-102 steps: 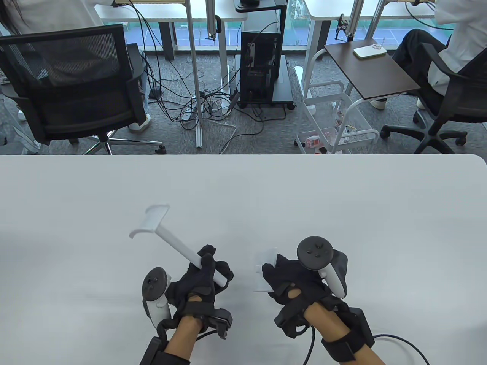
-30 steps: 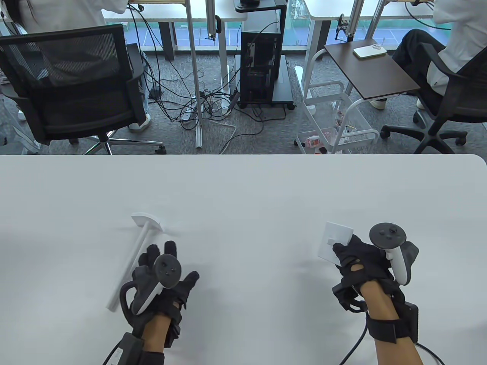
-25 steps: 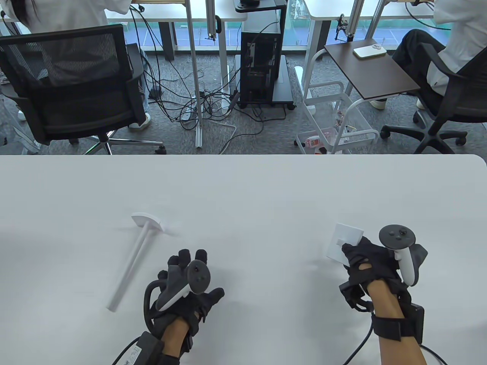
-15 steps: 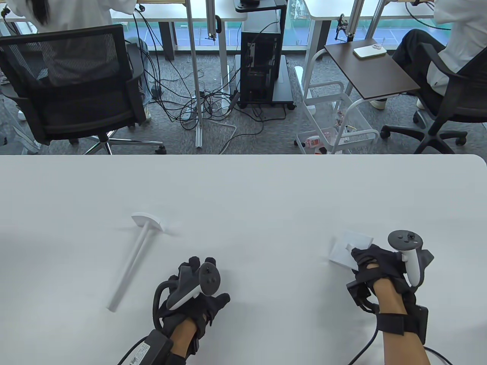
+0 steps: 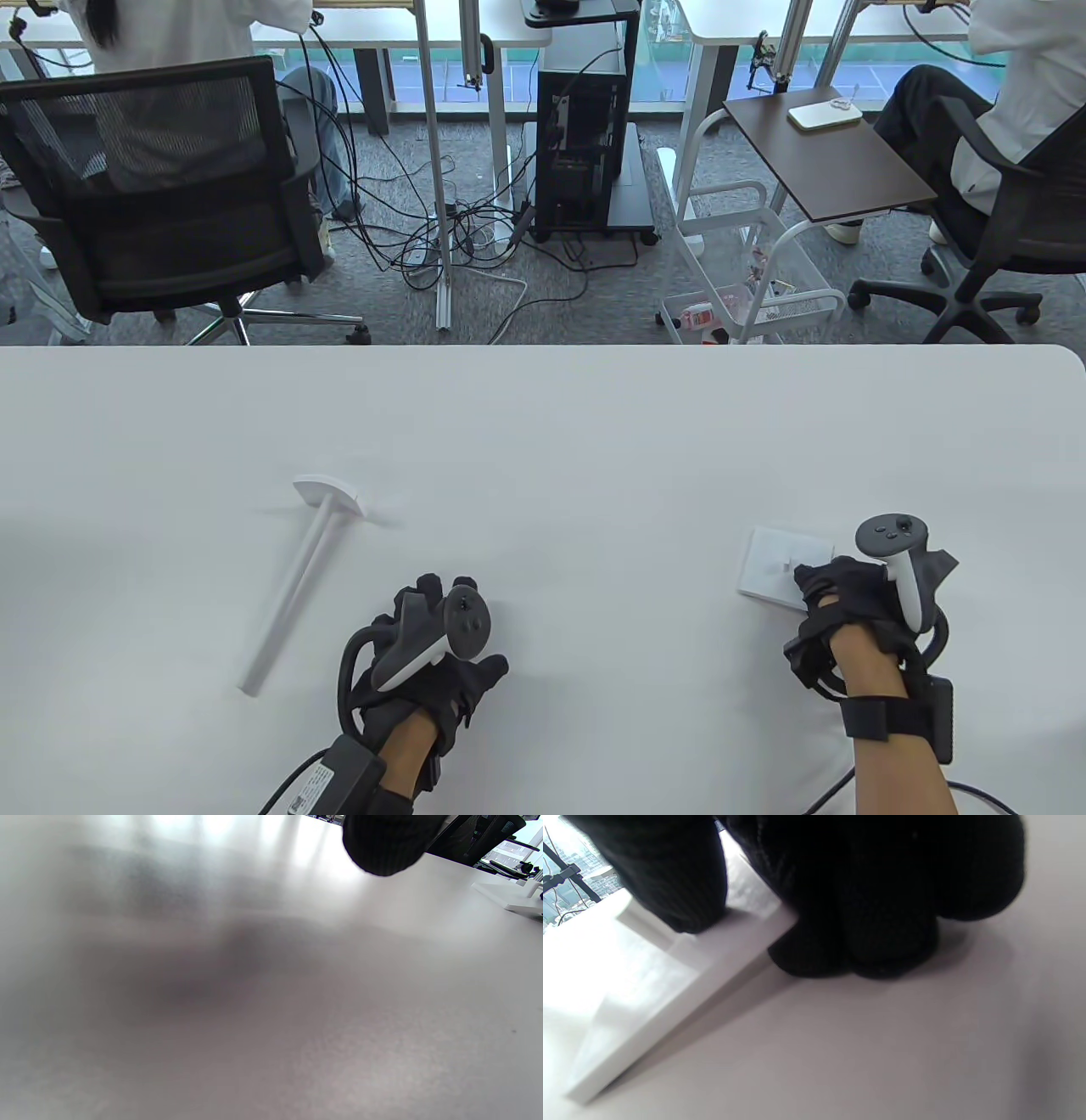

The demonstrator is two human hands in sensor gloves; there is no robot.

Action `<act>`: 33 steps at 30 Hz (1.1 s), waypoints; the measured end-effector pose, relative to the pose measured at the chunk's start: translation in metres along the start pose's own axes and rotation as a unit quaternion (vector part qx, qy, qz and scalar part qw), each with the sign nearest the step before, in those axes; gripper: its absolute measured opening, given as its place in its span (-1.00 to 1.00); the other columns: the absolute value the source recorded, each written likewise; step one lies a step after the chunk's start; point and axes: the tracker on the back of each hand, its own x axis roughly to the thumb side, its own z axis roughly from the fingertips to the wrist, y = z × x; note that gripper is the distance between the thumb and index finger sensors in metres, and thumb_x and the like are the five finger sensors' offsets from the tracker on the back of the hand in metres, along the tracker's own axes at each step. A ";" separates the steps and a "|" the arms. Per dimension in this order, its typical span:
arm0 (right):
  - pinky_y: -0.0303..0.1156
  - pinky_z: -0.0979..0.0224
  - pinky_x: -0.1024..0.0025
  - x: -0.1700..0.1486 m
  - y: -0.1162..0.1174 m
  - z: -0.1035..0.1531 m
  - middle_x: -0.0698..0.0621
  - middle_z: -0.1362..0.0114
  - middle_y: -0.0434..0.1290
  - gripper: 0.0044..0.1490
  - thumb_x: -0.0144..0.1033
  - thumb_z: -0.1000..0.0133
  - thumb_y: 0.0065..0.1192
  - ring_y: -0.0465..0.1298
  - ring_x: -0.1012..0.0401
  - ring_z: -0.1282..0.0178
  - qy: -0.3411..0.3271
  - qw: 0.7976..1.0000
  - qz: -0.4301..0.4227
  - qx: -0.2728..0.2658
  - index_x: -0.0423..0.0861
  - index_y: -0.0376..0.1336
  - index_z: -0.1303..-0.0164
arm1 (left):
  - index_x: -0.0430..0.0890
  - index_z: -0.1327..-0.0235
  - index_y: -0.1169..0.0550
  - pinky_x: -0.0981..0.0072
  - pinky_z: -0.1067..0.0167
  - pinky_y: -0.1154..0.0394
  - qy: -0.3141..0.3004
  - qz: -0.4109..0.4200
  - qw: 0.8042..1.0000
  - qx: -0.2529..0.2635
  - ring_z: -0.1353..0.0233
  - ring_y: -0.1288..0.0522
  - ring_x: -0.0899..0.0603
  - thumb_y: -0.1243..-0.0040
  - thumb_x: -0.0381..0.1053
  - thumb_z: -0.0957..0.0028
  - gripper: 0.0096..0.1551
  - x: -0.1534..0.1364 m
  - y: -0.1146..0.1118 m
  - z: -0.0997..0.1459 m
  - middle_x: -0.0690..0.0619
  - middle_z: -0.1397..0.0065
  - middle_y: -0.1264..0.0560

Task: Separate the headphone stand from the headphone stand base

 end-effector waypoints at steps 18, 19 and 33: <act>0.52 0.00 -0.02 -0.003 0.003 -0.001 -0.07 0.22 0.62 -0.19 0.14 0.19 0.51 0.65 0.07 0.31 0.036 0.996 0.064 -0.048 -0.06 0.29 -0.15 | 0.06 -0.52 0.16 -0.44 -0.44 -0.04 0.009 0.000 1.000 0.001 -0.66 0.06 -0.47 -0.01 0.51 0.19 0.17 -0.004 0.002 0.002 -0.23 -0.65 0.21; 0.52 0.01 -0.02 -0.004 0.003 -0.001 -0.08 0.22 0.62 -0.19 0.15 0.20 0.51 0.65 0.07 0.32 0.038 0.996 0.065 -0.050 -0.06 0.30 -0.14 | 0.06 -0.52 0.16 -0.44 -0.44 -0.04 0.009 -0.002 1.000 0.000 -0.66 0.06 -0.47 -0.01 0.51 0.19 0.17 -0.004 0.002 0.002 -0.22 -0.65 0.21; 0.45 -0.14 -0.12 -0.004 -0.006 0.007 -0.11 0.03 0.57 -0.14 0.23 0.12 0.32 0.62 -0.03 0.10 0.059 0.996 0.067 -0.011 -0.05 0.19 -0.24 | 0.05 -0.53 0.14 -0.44 -0.45 -0.05 0.012 -0.007 1.000 -0.003 -0.66 0.05 -0.47 -0.01 0.52 0.19 0.16 -0.006 0.004 0.002 -0.22 -0.65 0.20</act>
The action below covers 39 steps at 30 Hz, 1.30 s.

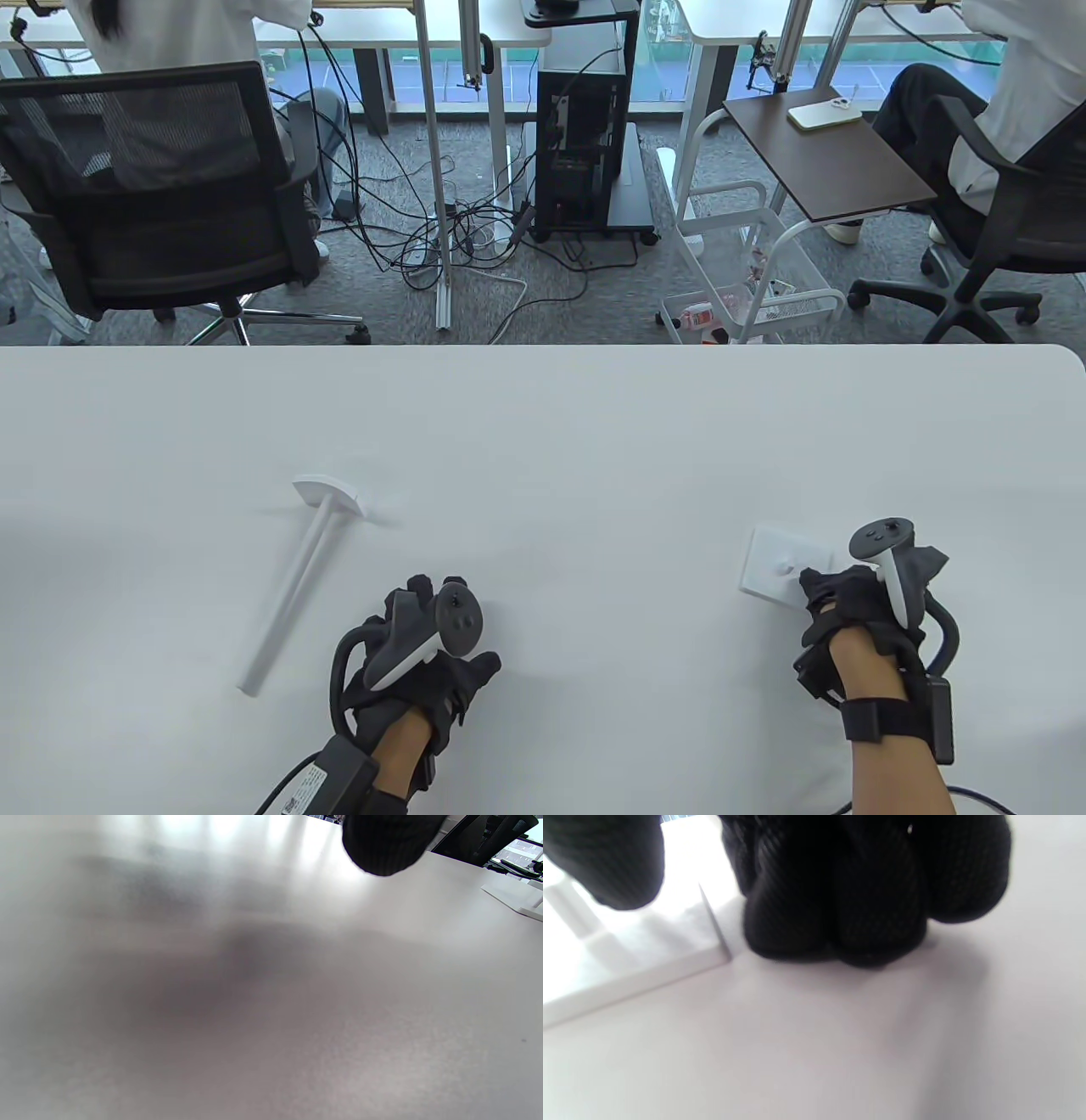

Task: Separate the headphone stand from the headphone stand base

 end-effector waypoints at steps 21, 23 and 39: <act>0.33 -0.36 -0.24 0.060 -0.027 0.168 -0.24 -0.34 0.49 -0.15 0.19 0.08 0.34 0.47 -0.21 -0.38 -0.336 0.941 0.038 -0.009 -0.11 0.25 -0.29 | 0.05 -0.55 -0.03 -0.42 -0.44 -0.13 -0.016 0.009 0.999 0.039 -0.66 -0.07 -0.45 -0.02 0.52 0.20 0.11 0.003 0.012 0.007 -0.21 -0.66 0.06; 0.30 -0.39 -0.23 0.067 -0.017 0.179 -0.22 -0.41 0.44 -0.12 0.20 0.08 0.34 0.40 -0.19 -0.47 -0.365 0.929 0.055 -0.005 -0.10 0.23 -0.32 | 0.05 -0.55 -0.03 -0.43 -0.44 -0.13 -0.019 0.010 0.999 0.040 -0.66 -0.06 -0.45 -0.02 0.53 0.20 0.11 0.004 0.013 0.008 -0.21 -0.67 0.07; -0.34 -0.63 -0.21 0.091 0.066 0.159 0.14 -0.66 -0.40 0.28 0.45 0.24 0.30 -0.47 0.11 -0.69 -0.396 0.896 0.200 0.006 0.21 -0.31 -0.45 | 0.14 -0.52 0.22 -0.52 -0.45 0.02 -0.029 0.002 0.999 0.029 -0.69 0.13 -0.46 0.01 0.60 0.23 0.22 0.015 0.011 0.006 -0.18 -0.65 0.30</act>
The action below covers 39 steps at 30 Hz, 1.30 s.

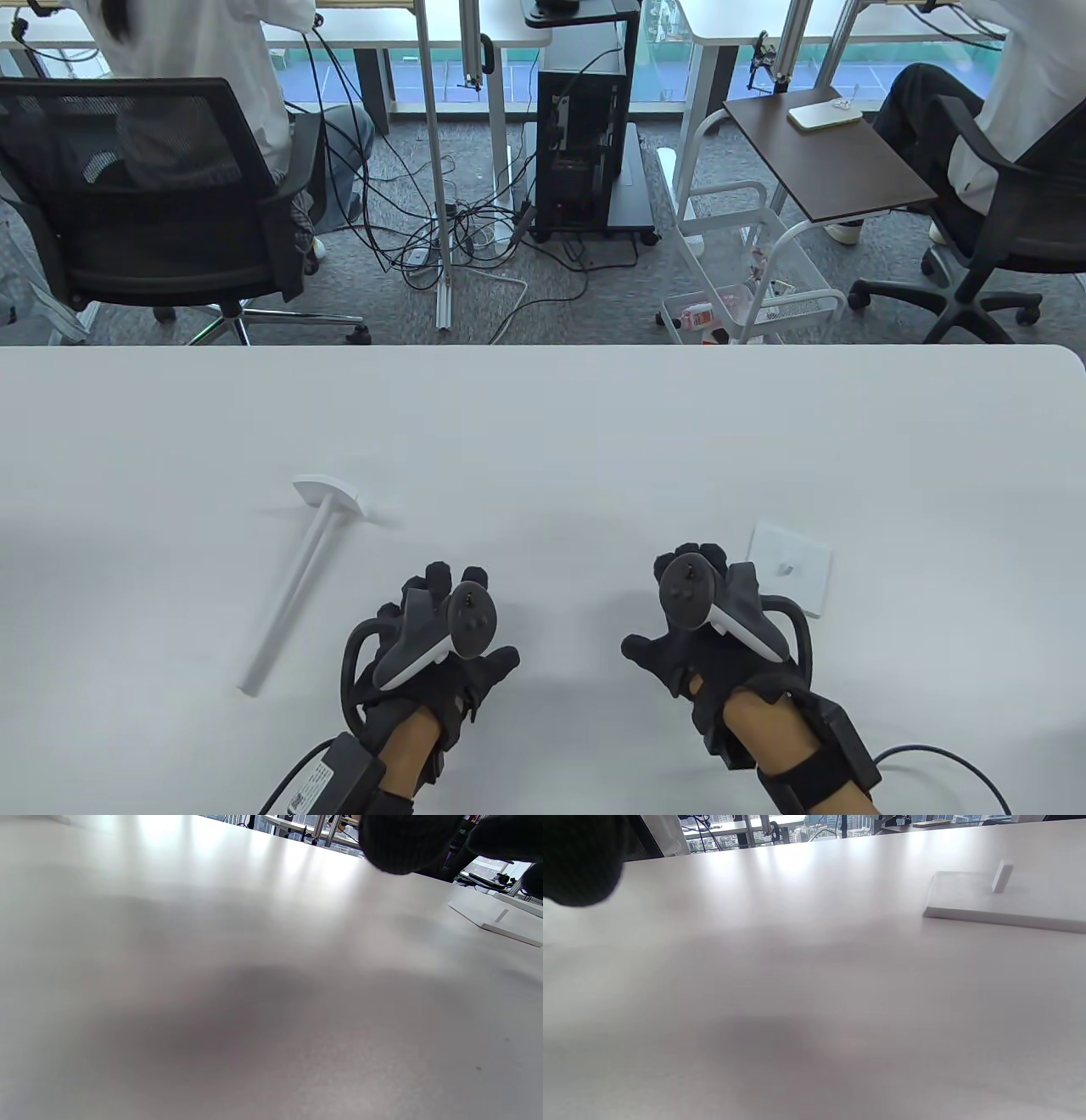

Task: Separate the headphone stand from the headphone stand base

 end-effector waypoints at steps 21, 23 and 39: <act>-0.61 -0.56 -0.26 -0.003 0.012 -0.005 0.27 -0.53 -0.72 0.39 0.54 0.29 0.33 -0.72 0.12 -0.60 0.008 1.000 0.011 -0.003 0.49 -0.58 -0.24 | 0.14 -0.48 0.32 -0.54 -0.45 0.13 -0.005 -0.039 0.999 0.016 -0.69 0.26 -0.43 0.05 0.63 0.23 0.26 0.014 0.007 -0.001 -0.15 -0.63 0.41; -0.61 -0.56 -0.26 -0.004 0.012 -0.005 0.27 -0.53 -0.72 0.39 0.54 0.29 0.33 -0.72 0.12 -0.60 0.010 1.000 0.006 -0.005 0.49 -0.57 -0.24 | 0.14 -0.48 0.32 -0.54 -0.45 0.13 -0.005 -0.043 0.999 0.018 -0.69 0.25 -0.43 0.04 0.63 0.23 0.26 0.015 0.007 0.000 -0.15 -0.63 0.40; -0.60 -0.57 -0.25 -0.012 0.007 0.000 0.26 -0.55 -0.69 0.33 0.51 0.28 0.30 -0.71 0.13 -0.61 0.008 1.000 -0.015 -0.017 0.48 -0.53 -0.27 | 0.10 -0.51 0.24 -0.52 -0.44 0.09 0.009 -0.041 0.999 0.006 -0.69 0.19 -0.44 0.03 0.60 0.21 0.23 0.010 0.004 -0.001 -0.17 -0.64 0.36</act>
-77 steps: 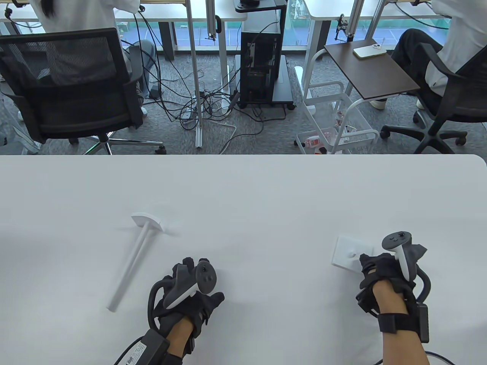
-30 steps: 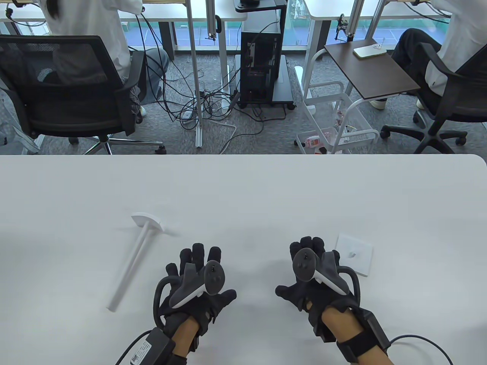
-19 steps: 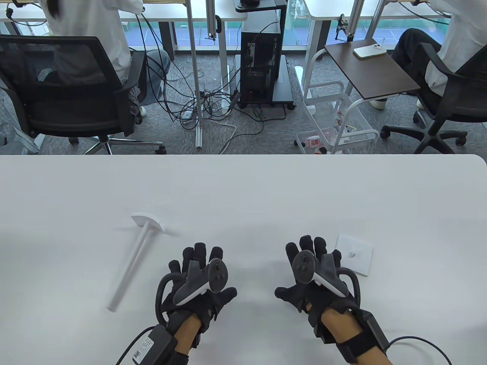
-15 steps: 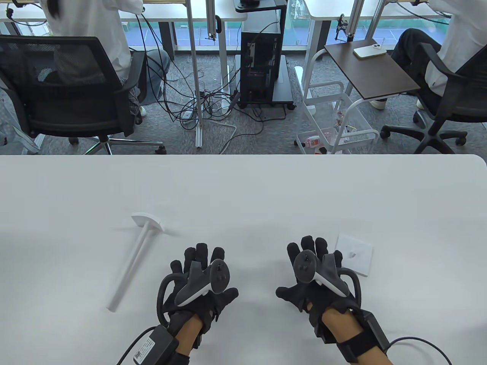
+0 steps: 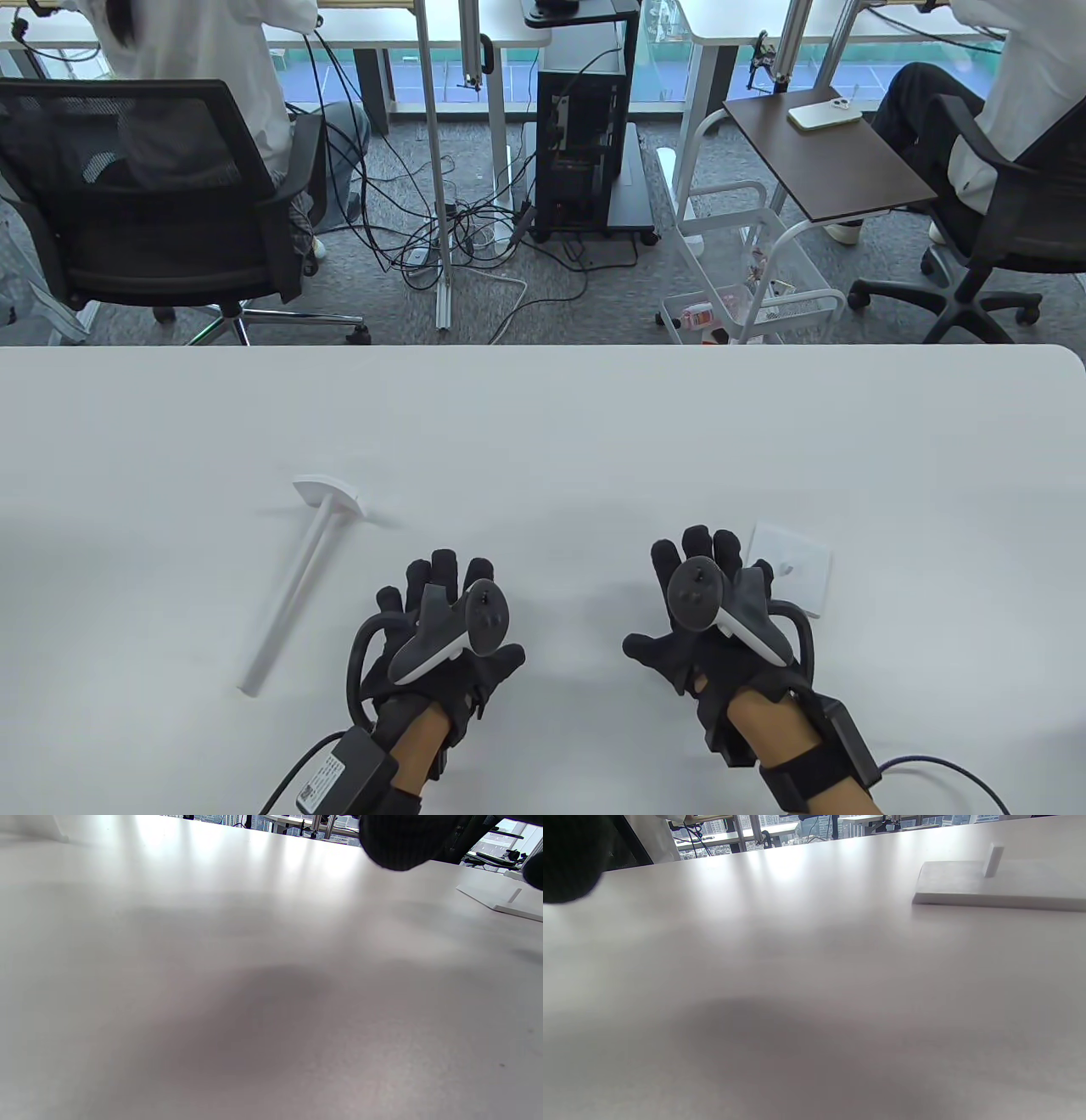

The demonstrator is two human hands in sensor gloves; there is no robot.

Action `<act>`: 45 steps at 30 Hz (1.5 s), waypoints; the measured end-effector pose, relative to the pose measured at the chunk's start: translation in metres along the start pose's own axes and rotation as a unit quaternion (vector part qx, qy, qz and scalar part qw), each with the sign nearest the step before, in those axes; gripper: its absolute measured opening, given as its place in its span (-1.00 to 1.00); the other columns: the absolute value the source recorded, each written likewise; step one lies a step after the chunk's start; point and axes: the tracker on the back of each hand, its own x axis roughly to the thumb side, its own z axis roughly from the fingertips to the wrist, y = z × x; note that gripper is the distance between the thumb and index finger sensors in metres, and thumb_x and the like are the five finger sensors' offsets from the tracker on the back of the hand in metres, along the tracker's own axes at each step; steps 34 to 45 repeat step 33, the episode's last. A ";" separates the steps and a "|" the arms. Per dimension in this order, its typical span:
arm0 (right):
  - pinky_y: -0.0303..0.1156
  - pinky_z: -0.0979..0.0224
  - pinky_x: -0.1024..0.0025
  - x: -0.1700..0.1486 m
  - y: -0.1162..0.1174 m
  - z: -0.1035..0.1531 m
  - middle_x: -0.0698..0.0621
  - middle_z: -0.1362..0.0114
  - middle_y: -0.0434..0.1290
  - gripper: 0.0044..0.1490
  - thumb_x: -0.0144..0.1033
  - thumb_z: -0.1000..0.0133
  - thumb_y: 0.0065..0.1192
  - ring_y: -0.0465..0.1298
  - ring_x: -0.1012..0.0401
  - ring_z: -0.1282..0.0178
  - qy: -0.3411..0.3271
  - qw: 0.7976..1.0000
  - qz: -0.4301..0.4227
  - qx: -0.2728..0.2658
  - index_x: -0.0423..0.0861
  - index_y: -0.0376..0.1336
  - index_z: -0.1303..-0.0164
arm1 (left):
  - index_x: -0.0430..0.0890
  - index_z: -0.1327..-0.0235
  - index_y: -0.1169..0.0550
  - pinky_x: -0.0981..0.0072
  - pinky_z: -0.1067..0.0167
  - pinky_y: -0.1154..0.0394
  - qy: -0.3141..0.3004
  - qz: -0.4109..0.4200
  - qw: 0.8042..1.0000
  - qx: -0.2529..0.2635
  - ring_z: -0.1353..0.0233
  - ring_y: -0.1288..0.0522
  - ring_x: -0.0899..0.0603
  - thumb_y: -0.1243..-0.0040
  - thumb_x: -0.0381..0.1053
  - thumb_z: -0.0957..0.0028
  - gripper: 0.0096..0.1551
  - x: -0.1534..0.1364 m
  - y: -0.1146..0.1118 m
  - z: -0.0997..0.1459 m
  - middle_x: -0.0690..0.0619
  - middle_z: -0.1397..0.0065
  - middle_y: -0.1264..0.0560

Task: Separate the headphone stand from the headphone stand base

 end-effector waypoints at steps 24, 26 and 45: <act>-0.59 -0.56 -0.25 0.010 0.012 -0.004 0.24 -0.56 -0.66 0.29 0.49 0.26 0.28 -0.69 0.13 -0.61 -0.013 0.999 0.023 0.029 0.46 -0.49 -0.30 | 0.09 -0.52 0.22 -0.51 -0.45 0.07 0.008 0.006 1.000 -0.022 -0.69 0.16 -0.44 0.03 0.59 0.21 0.22 -0.006 -0.004 0.001 -0.18 -0.64 0.31; -0.59 -0.56 -0.25 0.012 0.014 -0.005 0.24 -0.57 -0.66 0.29 0.49 0.26 0.28 -0.69 0.12 -0.61 -0.017 0.999 0.027 0.035 0.46 -0.49 -0.30 | 0.09 -0.52 0.22 -0.51 -0.45 0.07 0.011 0.007 1.000 -0.025 -0.69 0.16 -0.44 0.03 0.59 0.21 0.22 -0.007 -0.004 0.001 -0.18 -0.64 0.31; -0.58 -0.56 -0.25 0.015 0.018 -0.006 0.23 -0.58 -0.63 0.27 0.49 0.25 0.26 -0.66 0.12 -0.62 -0.022 0.998 0.034 0.038 0.45 -0.47 -0.32 | 0.09 -0.52 0.21 -0.51 -0.45 0.07 0.011 0.008 0.999 -0.030 -0.69 0.16 -0.44 0.03 0.59 0.21 0.22 -0.007 -0.006 0.001 -0.18 -0.64 0.31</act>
